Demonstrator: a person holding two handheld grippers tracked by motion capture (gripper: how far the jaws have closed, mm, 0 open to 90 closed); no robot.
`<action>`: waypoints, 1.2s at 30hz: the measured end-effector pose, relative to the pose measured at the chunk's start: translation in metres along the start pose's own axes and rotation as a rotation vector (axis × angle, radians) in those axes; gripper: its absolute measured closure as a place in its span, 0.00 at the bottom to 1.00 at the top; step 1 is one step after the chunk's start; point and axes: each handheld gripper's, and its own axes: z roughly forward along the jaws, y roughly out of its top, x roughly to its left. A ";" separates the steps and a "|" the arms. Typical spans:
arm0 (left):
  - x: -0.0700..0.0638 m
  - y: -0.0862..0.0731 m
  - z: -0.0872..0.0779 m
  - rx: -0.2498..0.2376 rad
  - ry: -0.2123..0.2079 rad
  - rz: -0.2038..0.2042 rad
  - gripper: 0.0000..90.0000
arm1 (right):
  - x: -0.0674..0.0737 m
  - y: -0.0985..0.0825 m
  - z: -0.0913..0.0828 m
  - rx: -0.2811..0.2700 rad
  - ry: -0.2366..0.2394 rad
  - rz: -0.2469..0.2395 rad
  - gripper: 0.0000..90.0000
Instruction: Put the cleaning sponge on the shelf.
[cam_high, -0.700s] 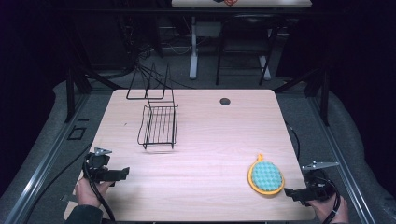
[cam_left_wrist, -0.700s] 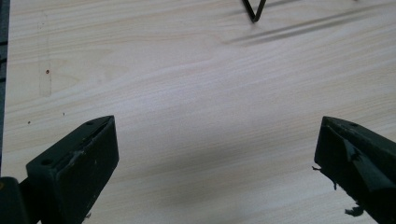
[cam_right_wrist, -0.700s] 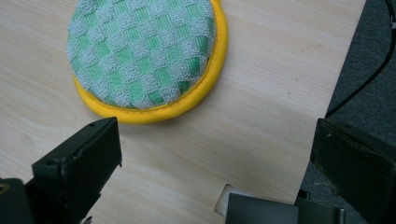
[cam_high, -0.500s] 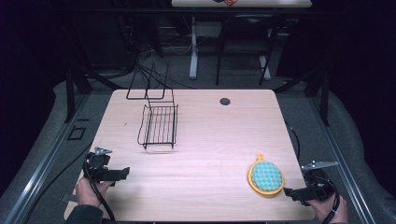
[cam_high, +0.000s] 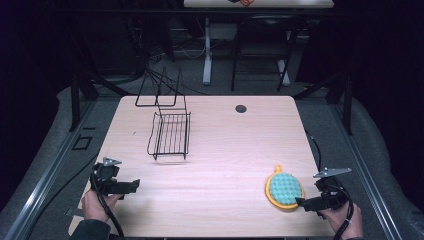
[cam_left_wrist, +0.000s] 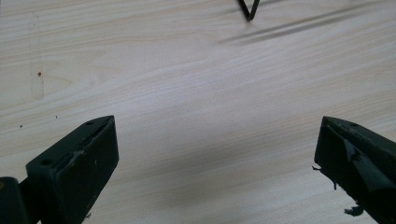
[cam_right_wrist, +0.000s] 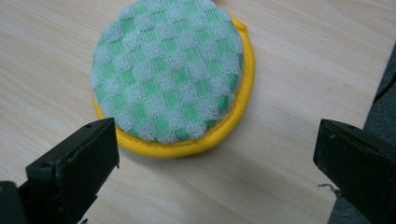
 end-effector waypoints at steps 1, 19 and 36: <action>0.000 0.000 0.000 0.000 0.000 0.000 0.00 | 0.000 0.001 0.001 -0.002 -0.003 -0.005 0.00; -0.003 0.003 0.004 0.022 -0.004 0.009 0.00 | -0.002 0.032 0.024 -0.046 0.029 0.010 0.05; -0.003 0.002 0.006 0.045 -0.002 0.021 0.00 | -0.006 0.031 0.044 -0.008 0.062 0.021 0.51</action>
